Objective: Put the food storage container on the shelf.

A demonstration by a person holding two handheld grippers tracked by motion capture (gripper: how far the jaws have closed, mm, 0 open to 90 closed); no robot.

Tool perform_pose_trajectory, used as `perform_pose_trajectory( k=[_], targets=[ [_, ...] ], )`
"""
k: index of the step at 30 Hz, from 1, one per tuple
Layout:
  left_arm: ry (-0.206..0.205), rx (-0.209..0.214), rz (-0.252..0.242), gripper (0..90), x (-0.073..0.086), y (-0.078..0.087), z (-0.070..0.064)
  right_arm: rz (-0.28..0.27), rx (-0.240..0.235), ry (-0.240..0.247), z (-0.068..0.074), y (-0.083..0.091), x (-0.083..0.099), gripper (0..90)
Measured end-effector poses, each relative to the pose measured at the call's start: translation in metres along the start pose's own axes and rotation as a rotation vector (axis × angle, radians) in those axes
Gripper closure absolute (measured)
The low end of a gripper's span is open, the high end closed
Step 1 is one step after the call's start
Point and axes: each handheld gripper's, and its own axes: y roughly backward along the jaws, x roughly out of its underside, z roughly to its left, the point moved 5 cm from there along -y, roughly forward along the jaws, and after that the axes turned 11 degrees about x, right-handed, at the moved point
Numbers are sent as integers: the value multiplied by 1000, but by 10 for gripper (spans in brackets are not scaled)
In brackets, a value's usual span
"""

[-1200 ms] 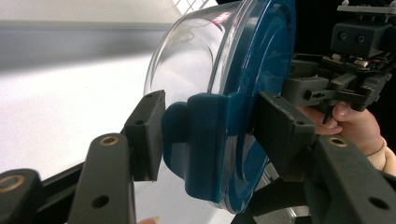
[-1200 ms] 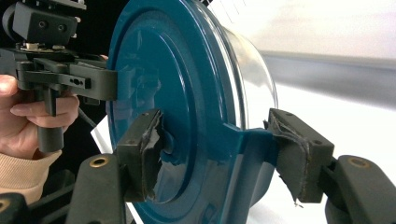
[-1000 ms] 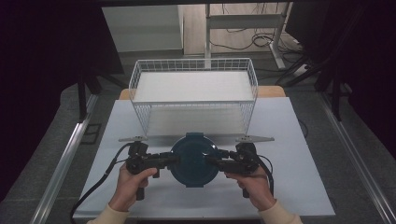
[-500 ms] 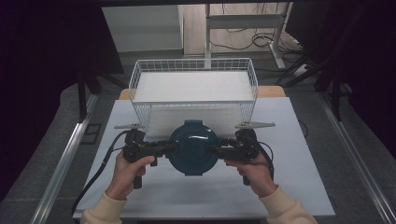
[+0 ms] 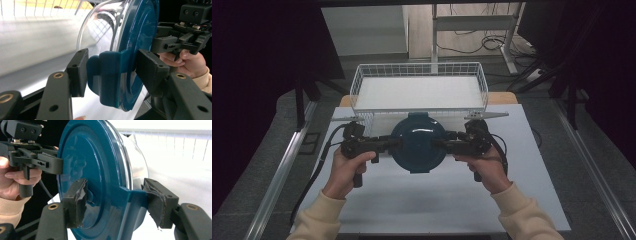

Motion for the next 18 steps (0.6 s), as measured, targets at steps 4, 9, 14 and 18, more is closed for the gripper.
perform_pose_trajectory(
  k=[4, 9, 14, 18],
  targets=[
    [-11, 3, -8, 450, -11, 3, 0, -8, 0, 13, 0, 0, -13, 371],
    [-22, -3, -17, 450, -21, 5, -1, -12, -1, 27, 0, -1, -26, 372],
    [-31, -1, -20, 450, -33, 6, -2, -15, -2, 41, -2, -1, -37, 371],
    [-41, -4, -16, 451, -45, 6, -3, -20, 1, 43, -4, 0, -47, 371]
  ],
)
